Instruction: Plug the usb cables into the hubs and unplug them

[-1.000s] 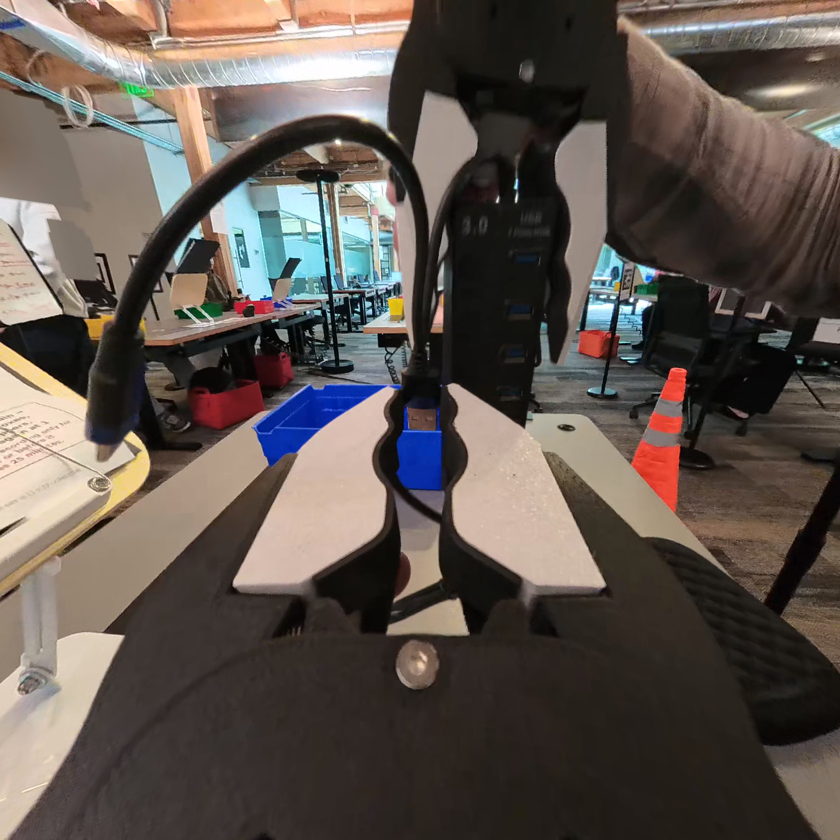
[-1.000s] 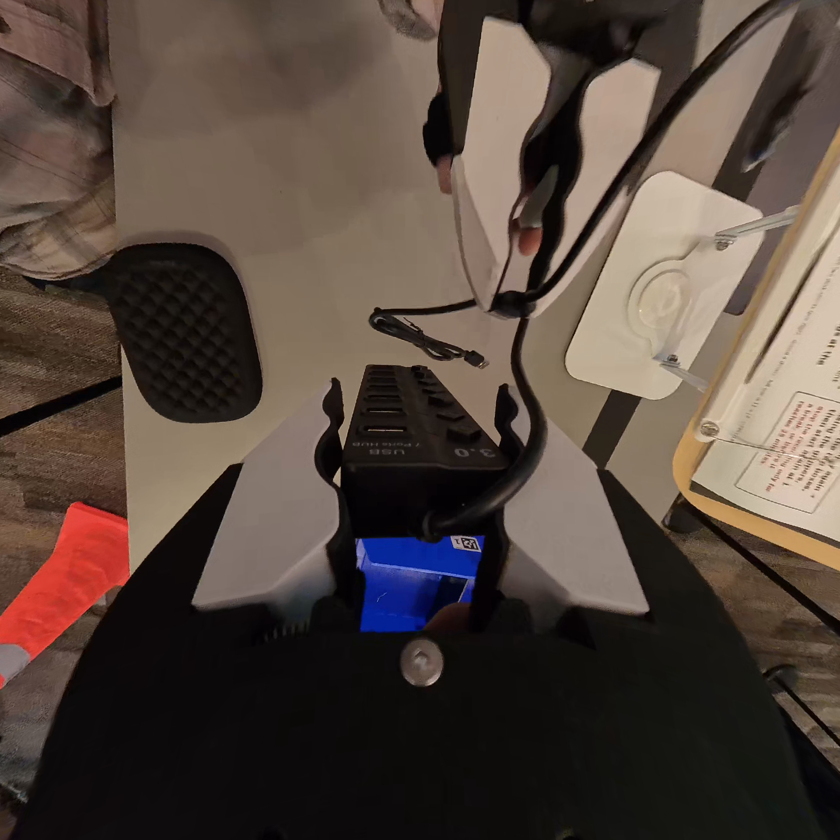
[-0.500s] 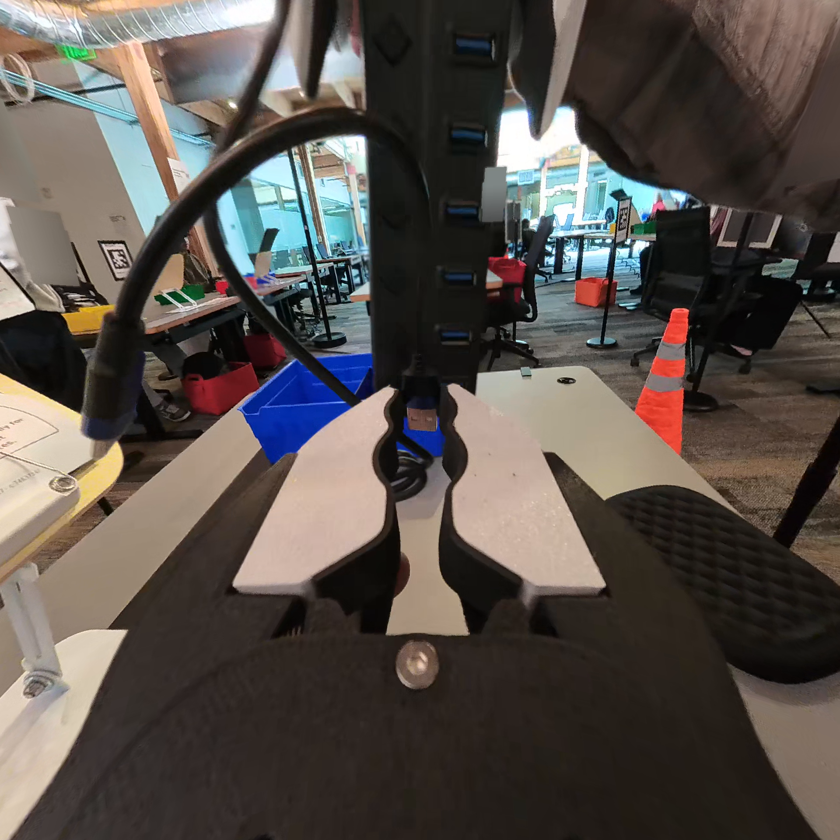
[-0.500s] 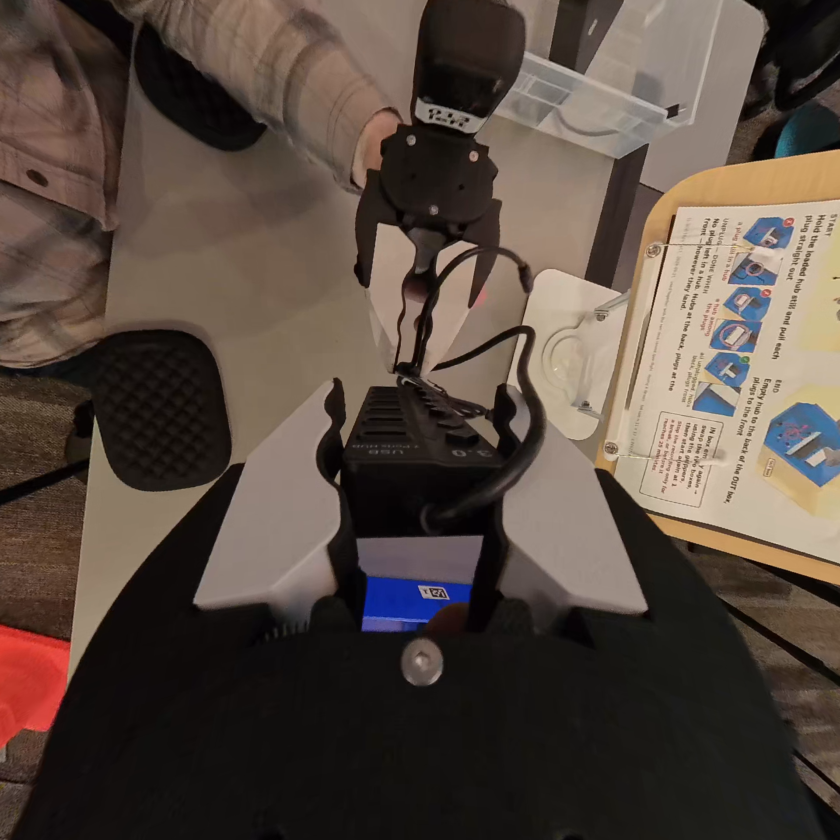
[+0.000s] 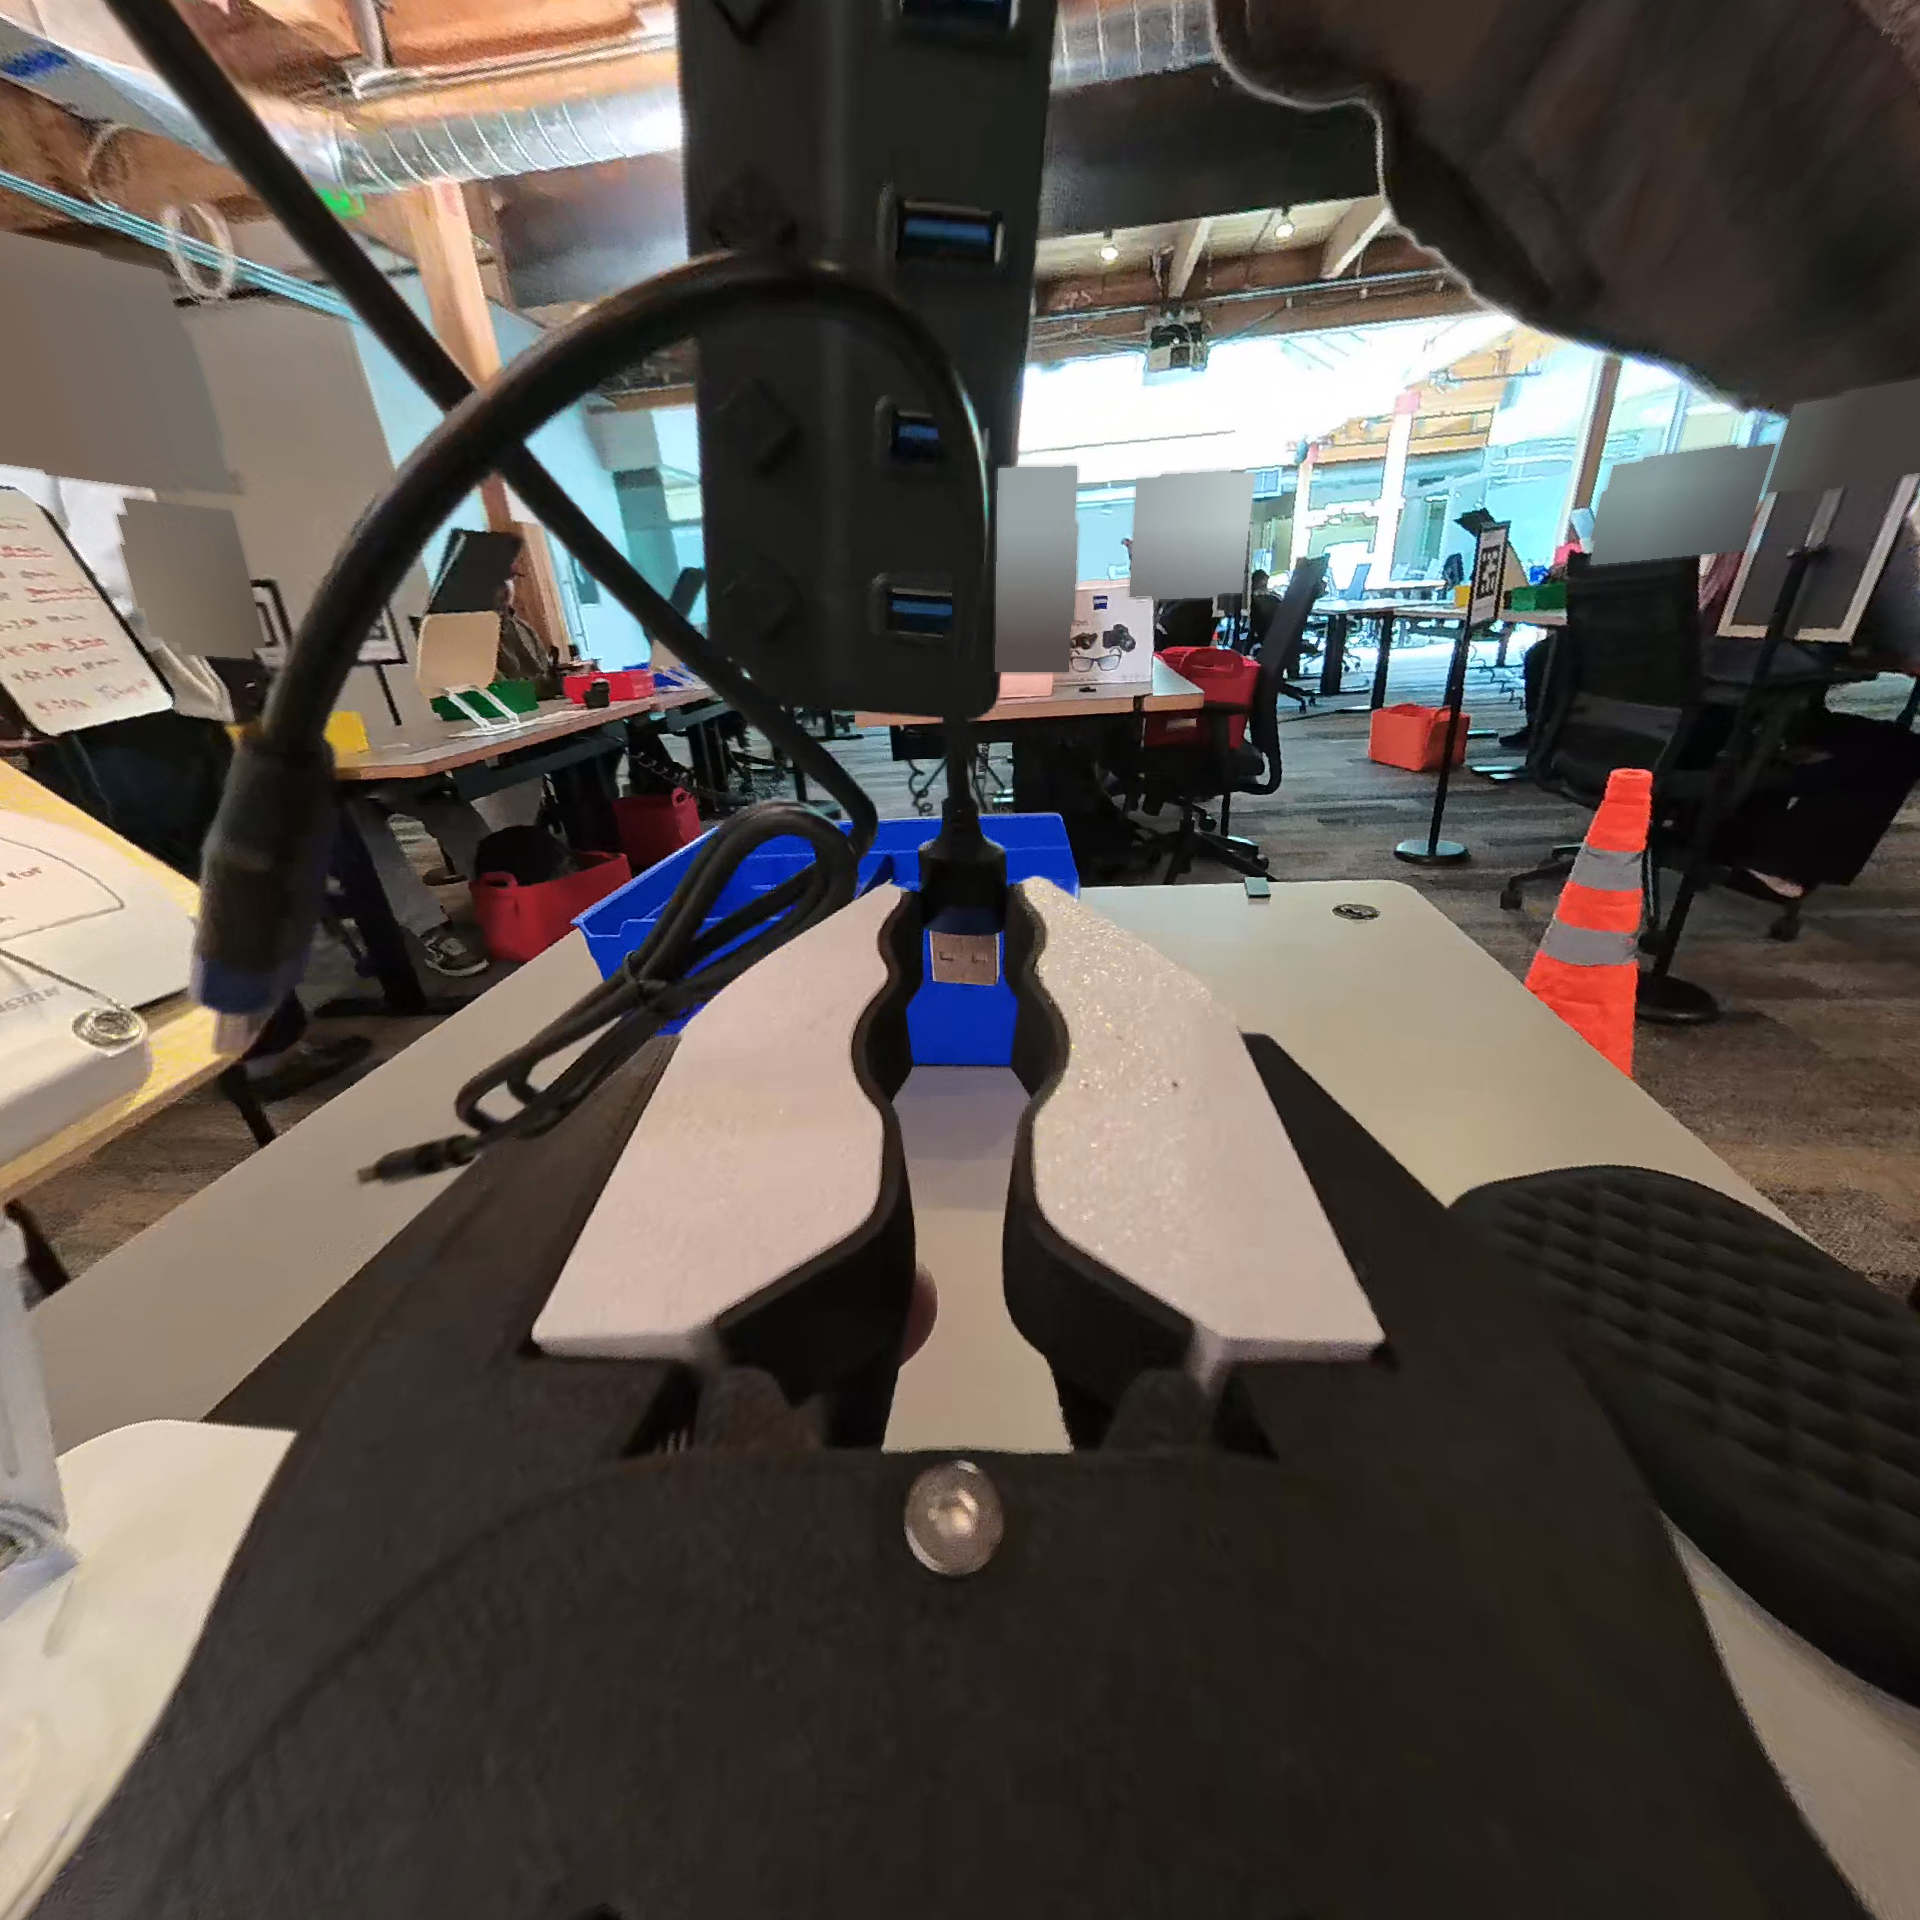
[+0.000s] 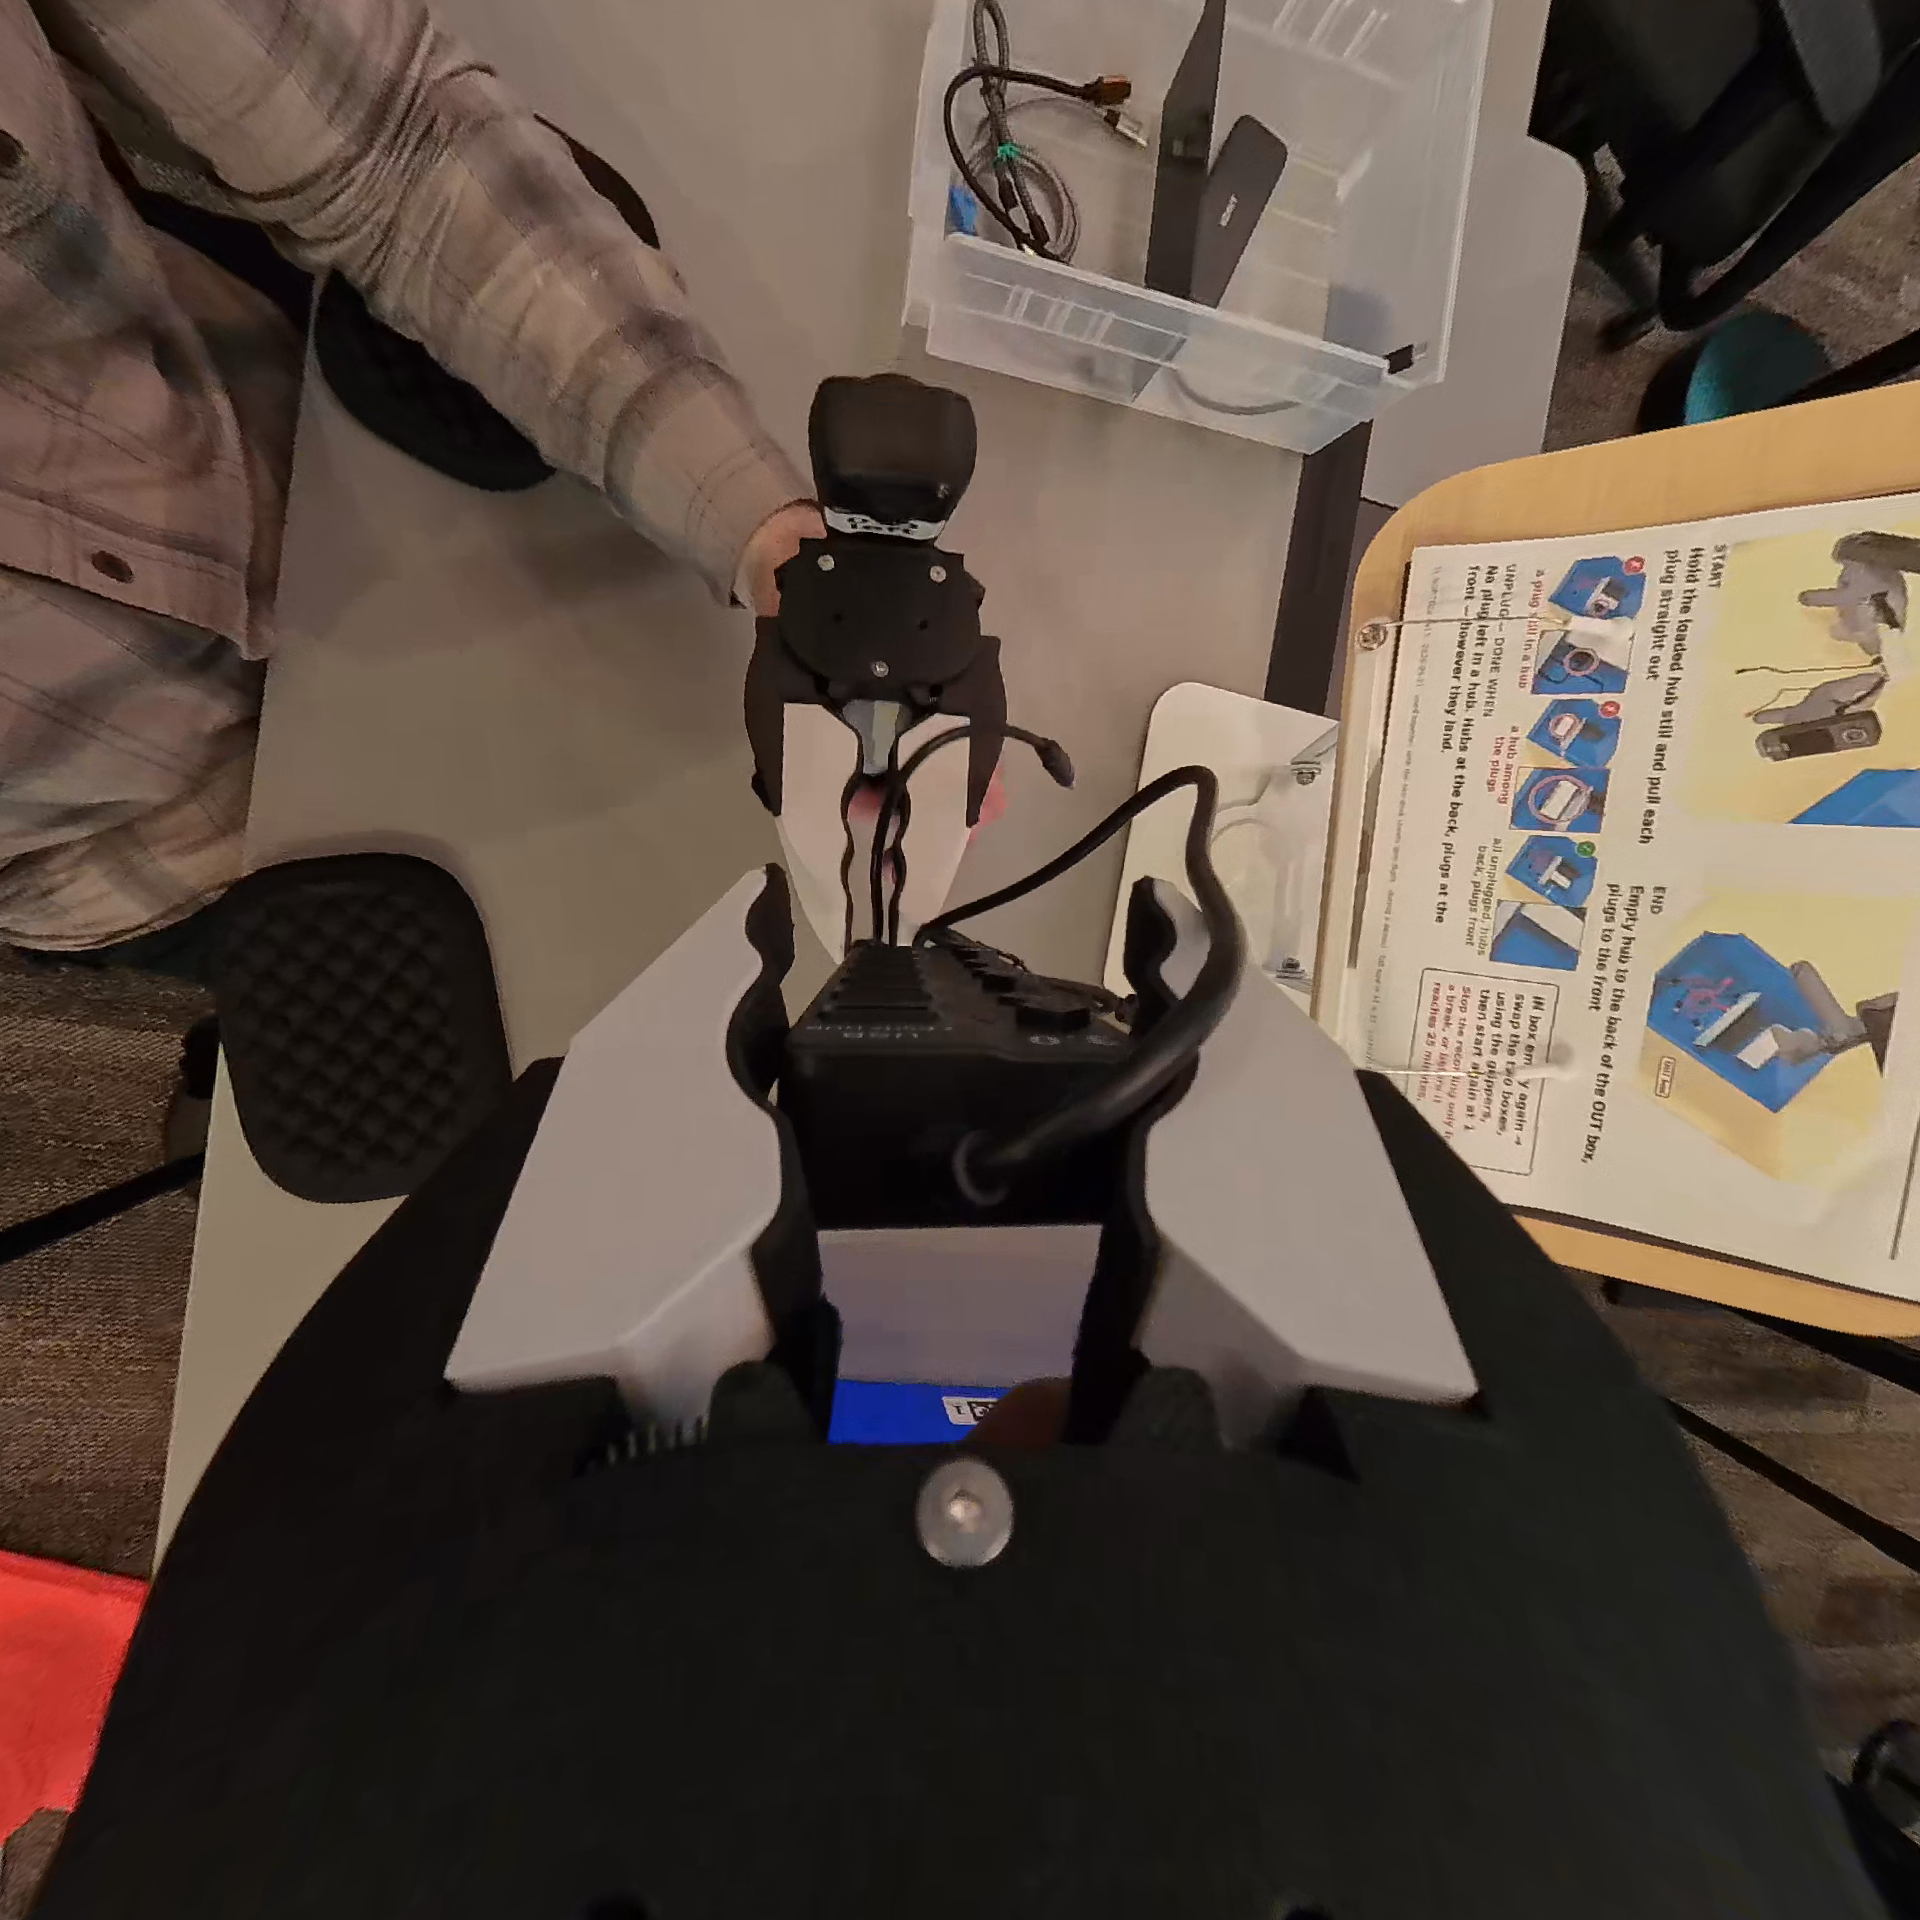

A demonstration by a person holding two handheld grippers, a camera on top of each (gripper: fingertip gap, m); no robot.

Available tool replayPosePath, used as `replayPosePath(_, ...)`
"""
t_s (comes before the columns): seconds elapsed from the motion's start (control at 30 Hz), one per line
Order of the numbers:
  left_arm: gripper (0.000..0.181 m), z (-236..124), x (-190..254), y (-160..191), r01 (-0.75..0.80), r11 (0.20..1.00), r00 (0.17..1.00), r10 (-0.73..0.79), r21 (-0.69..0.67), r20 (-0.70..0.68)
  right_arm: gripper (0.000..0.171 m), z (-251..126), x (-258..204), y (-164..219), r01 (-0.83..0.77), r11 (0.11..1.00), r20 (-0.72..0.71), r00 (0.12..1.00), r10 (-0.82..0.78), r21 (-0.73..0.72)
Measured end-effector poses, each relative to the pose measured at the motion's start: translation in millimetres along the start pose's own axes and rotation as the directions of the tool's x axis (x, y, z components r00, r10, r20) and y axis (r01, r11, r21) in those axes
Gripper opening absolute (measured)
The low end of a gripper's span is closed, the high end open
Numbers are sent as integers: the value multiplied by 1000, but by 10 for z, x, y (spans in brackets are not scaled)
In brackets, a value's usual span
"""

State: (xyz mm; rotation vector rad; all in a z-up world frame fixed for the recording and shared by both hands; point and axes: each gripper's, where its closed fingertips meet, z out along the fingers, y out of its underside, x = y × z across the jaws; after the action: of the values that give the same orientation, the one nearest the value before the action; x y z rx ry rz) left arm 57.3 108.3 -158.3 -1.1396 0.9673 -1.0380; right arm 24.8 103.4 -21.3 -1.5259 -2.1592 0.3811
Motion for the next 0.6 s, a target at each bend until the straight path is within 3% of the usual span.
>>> replayPosePath(0.6, 14, 58, 9, -29, 55, 991, 998, -59, 119, 34, 63, 230, -23, -102, -24, 999, 51, 998, 22, 34)
